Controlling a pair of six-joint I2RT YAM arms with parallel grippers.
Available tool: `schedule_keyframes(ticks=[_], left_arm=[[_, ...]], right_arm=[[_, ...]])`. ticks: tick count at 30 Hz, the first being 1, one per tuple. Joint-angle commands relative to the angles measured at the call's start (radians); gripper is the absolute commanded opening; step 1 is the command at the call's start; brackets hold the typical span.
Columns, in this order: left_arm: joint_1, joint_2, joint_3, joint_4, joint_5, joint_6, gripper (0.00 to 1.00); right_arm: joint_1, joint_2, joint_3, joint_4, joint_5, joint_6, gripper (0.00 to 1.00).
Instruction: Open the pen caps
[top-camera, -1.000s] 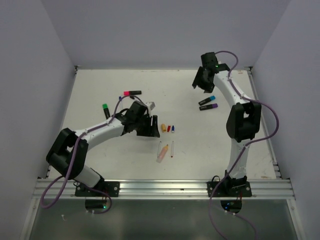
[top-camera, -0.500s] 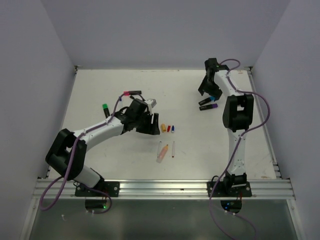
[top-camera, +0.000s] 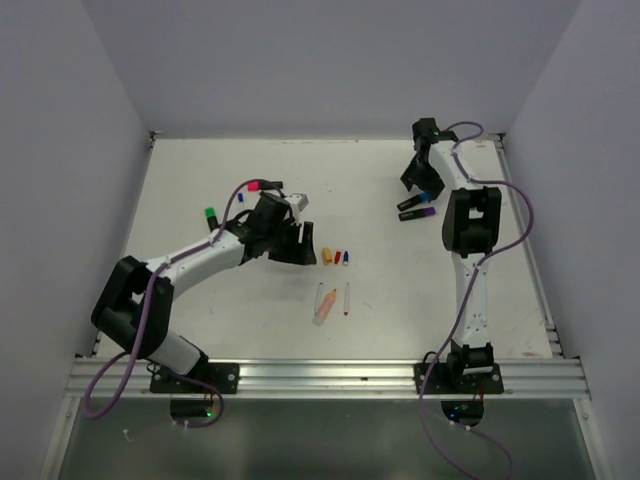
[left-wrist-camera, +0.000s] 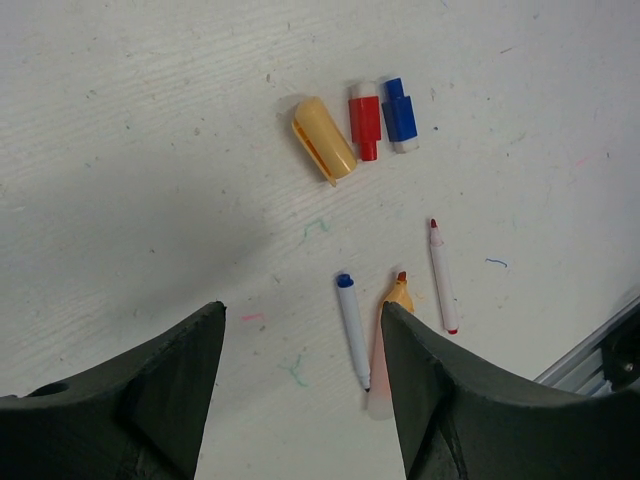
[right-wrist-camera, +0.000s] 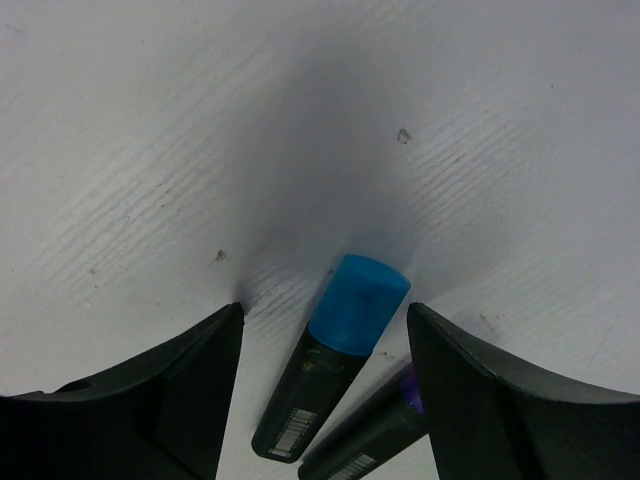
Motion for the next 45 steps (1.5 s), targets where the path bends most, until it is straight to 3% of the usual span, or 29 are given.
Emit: schedule_keyframes(ticks=[1, 10, 13, 14, 18, 25, 35, 39, 45], left_arm=[[0.016, 0.004, 0.044, 0.016, 0.016, 0.022, 0.68], [0.03, 0.012, 0.045, 0.018, 0.024, 0.015, 0.68], [0.031, 0.012, 0.056, 0.015, 0.026, 0.007, 0.68], [0.034, 0.012, 0.07, 0.01, 0.032, 0.007, 0.68], [0.048, 0.027, 0.125, -0.008, 0.091, -0.007, 0.68], [0.105, 0.048, 0.267, -0.011, 0.196, -0.065, 0.7], [0.109, 0.087, 0.306, 0.134, 0.39, -0.168, 0.72], [0.105, 0.069, 0.286, 0.15, 0.394, -0.174, 0.73], [0.062, 0.044, 0.251, 0.164, 0.348, -0.203, 0.75]], right_arm=[[-0.002, 0.014, 0.047, -0.011, 0.041, 0.046, 0.7], [-0.009, 0.018, -0.016, -0.001, 0.021, 0.066, 0.51], [-0.009, 0.017, -0.029, 0.012, -0.008, 0.063, 0.32], [-0.009, 0.016, -0.029, 0.016, -0.016, 0.062, 0.21], [-0.009, 0.017, 0.009, 0.022, -0.065, 0.046, 0.0], [0.03, -0.125, -0.031, 0.077, -0.206, 0.011, 0.0], [0.218, -0.482, -0.374, 0.147, -0.429, -0.032, 0.0], [0.28, -0.597, -0.511, 0.201, -0.53, 0.0, 0.0], [0.338, -0.706, -0.597, 0.223, -0.515, 0.038, 0.0]])
